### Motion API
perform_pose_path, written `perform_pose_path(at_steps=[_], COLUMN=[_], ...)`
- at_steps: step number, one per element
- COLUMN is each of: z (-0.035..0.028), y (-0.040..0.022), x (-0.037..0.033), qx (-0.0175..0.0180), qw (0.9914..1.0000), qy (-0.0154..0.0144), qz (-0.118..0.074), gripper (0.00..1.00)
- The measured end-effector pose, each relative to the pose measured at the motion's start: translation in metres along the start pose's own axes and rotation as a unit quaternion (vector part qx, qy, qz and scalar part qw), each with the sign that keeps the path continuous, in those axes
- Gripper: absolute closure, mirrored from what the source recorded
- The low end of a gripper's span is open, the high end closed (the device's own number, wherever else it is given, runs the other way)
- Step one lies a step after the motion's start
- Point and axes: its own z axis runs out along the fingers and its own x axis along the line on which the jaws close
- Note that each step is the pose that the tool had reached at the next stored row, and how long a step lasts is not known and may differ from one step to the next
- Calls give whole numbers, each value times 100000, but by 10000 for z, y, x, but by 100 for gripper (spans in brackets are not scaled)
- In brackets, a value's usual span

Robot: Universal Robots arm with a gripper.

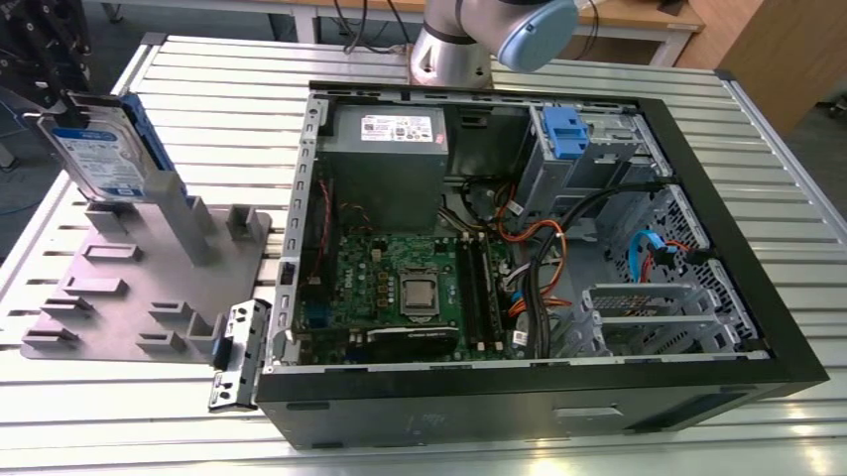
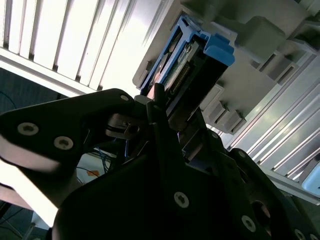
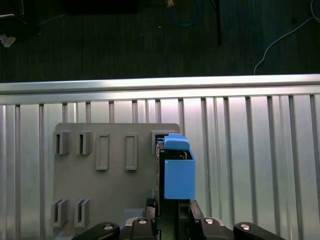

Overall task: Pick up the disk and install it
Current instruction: 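Pick up the disk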

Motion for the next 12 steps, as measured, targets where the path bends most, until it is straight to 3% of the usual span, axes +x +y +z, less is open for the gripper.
perform_pose_path(at_steps=[7,12], z=[-146,-289], y=[6,11], x=[-6,-13], qx=[40,94], qw=[100000,100000], qy=[-7,-8], qz=[-3,-6], gripper=[65,65])
